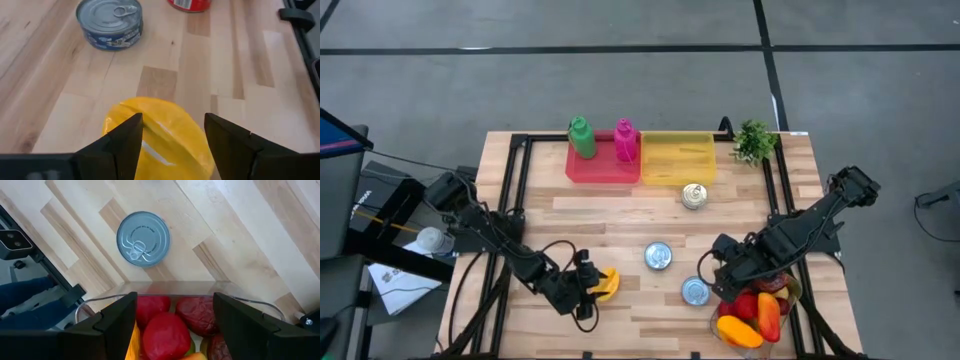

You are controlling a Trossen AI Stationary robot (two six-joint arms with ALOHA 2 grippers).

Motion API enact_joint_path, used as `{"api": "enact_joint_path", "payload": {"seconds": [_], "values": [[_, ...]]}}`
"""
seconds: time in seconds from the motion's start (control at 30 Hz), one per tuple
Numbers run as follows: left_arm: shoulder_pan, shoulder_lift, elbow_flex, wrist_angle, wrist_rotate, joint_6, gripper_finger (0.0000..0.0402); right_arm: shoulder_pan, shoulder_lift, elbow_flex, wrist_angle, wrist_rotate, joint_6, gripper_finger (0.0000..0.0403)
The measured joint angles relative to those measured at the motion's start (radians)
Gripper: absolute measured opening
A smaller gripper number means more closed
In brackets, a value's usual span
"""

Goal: Pick & Place Food Item
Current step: Put the starfruit into the transparent bin

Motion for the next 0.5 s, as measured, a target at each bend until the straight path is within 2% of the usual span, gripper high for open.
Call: {"api": "enact_joint_path", "payload": {"seconds": [0.13,0.5], "values": [[-0.001,0.034,0.003,0.016,-0.017,-0.075,0.0204,0.001,0.0,0.0,0.0,0.0,0.0,0.0256],[0.0,0.034,0.0,-0.067,0.008,-0.06,0.018,0.001,0.0,0.0,0.003,0.024,0.0,0.0256]]}}
